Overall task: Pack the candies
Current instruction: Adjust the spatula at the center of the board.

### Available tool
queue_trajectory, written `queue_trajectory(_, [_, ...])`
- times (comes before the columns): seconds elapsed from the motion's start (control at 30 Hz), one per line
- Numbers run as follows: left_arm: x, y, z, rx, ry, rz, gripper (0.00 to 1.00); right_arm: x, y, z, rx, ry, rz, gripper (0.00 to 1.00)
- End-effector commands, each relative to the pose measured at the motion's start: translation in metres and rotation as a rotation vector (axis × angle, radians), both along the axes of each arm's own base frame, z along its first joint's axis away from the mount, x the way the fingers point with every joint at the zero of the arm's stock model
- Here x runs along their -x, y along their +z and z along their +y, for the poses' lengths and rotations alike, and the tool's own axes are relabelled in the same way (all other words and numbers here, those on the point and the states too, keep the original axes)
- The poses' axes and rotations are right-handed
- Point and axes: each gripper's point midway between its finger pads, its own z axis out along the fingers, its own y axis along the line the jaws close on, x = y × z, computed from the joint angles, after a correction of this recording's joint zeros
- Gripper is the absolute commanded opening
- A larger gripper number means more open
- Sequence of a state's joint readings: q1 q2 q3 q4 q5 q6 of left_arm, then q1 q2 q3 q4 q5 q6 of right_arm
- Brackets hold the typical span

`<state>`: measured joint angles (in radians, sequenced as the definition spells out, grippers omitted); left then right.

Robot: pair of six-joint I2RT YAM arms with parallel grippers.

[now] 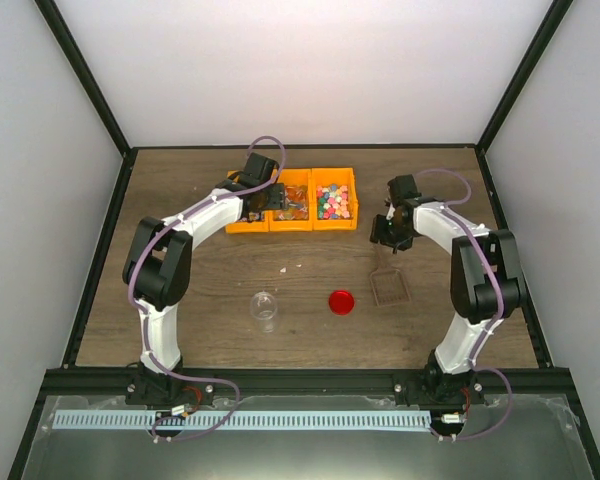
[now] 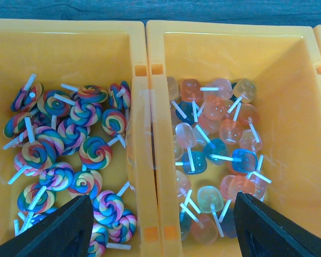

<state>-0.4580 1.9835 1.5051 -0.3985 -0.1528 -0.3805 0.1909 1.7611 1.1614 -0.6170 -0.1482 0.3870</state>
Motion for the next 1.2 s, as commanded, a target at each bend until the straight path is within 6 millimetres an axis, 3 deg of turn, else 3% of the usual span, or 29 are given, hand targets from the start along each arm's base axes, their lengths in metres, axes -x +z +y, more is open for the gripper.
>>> queue_trajectory(0.0, [-0.003,0.001,0.002,-0.012,-0.005,-0.004,0.74,0.005,-0.013,0.002,0.052,0.049,0.039,0.50])
queue_trajectory(0.23, [0.000,-0.001,0.003,-0.021,-0.013,0.001,0.74,0.009,-0.024,0.004,0.094,0.066,0.075,0.47])
queue_trajectory(0.47, [0.002,0.001,0.003,-0.024,-0.033,-0.001,0.74,0.008,-0.025,0.005,0.084,0.032,0.081,0.28])
queue_trajectory(0.67, [0.002,-0.002,-0.004,0.003,-0.059,0.002,0.75,-0.004,-0.015,0.003,0.060,-0.021,0.065,0.24])
queue_trajectory(0.9, [-0.003,0.007,-0.009,0.002,-0.089,-0.015,0.75,-0.007,-0.012,-0.004,-0.199,-0.161,0.086,0.19])
queue_trajectory(1.17, [-0.003,0.006,-0.009,-0.003,-0.101,-0.014,0.76,-0.010,-0.004,-0.010,-0.315,-0.295,0.076,0.20])
